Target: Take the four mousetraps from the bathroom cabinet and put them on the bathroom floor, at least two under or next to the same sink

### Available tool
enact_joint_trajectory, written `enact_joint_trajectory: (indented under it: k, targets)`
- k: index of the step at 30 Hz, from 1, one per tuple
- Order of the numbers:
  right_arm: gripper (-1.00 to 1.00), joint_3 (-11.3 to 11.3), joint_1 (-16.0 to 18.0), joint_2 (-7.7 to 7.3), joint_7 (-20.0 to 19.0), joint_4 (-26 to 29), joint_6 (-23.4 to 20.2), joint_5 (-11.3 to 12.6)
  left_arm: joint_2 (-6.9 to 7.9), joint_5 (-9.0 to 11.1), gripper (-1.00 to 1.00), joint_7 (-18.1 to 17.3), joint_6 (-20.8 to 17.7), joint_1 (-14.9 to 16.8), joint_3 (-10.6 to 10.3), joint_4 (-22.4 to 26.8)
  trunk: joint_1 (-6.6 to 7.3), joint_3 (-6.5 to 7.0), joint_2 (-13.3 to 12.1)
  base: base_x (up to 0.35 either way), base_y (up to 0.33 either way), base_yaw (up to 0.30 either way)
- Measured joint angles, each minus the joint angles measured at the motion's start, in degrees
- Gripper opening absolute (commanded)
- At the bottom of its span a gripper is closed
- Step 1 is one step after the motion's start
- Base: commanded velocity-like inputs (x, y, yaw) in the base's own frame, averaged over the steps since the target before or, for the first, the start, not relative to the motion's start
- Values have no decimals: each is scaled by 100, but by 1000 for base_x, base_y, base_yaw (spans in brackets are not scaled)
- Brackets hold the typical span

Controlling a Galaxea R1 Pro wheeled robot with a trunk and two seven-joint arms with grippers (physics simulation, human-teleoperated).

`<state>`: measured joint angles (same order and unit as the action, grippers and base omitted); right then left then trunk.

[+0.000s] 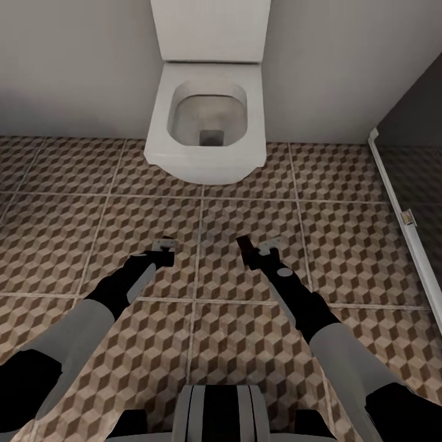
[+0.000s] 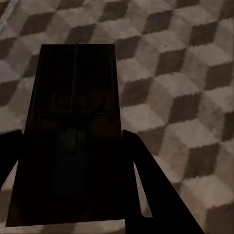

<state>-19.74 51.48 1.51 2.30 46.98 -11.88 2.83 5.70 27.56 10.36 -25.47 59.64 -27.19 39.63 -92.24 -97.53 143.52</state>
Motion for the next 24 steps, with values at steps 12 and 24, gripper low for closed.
enact_joint_trajectory:
  k: [12, 24]
  targets:
    - [-100, 1, 0, 0, -2, -83, 127, 0, 0, 0, -100, -5, 12, 0, 1, -49, -1, 0, 0, 118, 93, 0]
    - [-100, 1, 0, 1, 0, -90, 128, 2, 0, -3, -100, -5, 18, 0, 1, -80, -1, 0, 0, 4, 3, 0]
